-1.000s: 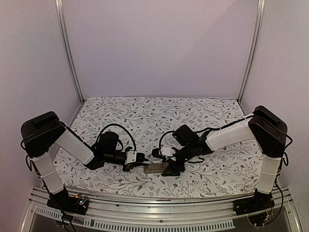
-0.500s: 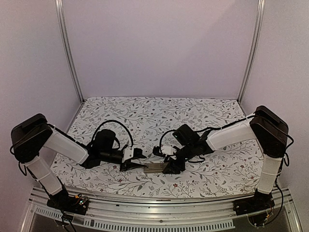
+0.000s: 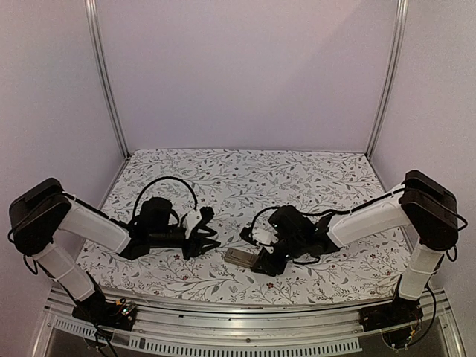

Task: Load the batteries into the remote control
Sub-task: Adjust the remote control without the battery cover at the center of the board.

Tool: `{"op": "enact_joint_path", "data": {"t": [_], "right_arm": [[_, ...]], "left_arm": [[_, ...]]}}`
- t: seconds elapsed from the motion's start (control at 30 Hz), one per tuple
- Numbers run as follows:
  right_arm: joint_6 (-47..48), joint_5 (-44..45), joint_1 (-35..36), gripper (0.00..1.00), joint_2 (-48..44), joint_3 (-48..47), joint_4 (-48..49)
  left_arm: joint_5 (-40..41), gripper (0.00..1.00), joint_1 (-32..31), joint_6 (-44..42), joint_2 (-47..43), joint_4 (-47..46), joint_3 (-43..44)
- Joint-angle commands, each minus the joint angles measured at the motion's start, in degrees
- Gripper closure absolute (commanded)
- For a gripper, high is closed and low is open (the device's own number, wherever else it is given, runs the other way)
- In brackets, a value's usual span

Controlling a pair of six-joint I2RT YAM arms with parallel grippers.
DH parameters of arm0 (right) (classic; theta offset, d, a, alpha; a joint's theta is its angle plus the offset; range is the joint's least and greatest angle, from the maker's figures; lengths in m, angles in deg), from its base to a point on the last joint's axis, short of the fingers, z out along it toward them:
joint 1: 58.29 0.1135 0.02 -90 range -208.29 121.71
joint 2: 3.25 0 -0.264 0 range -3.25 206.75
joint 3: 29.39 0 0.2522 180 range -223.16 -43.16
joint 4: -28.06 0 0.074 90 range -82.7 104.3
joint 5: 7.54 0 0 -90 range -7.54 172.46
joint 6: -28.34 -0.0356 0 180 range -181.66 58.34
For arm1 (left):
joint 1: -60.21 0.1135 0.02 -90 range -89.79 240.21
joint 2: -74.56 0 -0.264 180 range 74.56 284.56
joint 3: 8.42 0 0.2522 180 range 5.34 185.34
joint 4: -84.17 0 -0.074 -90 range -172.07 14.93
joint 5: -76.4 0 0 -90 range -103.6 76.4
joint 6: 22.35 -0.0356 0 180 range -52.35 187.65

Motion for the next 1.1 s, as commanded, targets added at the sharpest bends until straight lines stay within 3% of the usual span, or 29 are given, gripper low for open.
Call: {"op": "enact_joint_path", "data": {"t": [0.0, 0.13, 0.23, 0.5, 0.6, 0.73, 1.07], "right_arm": [[-13.3, 8.5, 2.5, 0.48, -0.6, 1.7, -0.8], [-25.1, 14.4, 4.4, 0.48, -0.9, 3.2, -1.2], [-33.6, 19.1, 6.6, 0.48, -0.1, 2.5, -4.1], [-50.5, 22.8, 12.8, 0.47, 3.1, -0.9, -10.8], [-51.1, 22.6, 14.3, 0.42, 5.0, -2.9, -12.3], [-48.5, 22.3, 14.8, 0.27, 6.4, -5.3, -13.5], [-32.3, 18.3, 12.7, 0.04, -6.3, -9.0, -19.5]], "left_arm": [[7.0, 0.59, 0.5, 16.7, -1.3, 2.6, -0.7], [5.3, 0.59, 0.3, 25.0, -1.1, -0.9, -3.1], [4.1, 0.57, -0.4, 24.2, -0.5, -8.0, -6.1], [7.0, 0.56, -0.5, 25.3, -1.2, -10.8, -8.5], [7.5, 0.55, -0.9, 25.1, -1.6, -12.6, -10.0], [7.6, 0.55, -1.5, 25.0, -1.0, -14.8, -11.4], [7.8, 0.5, -2.8, 23.4, 3.1, -21.2, -11.5]]}}
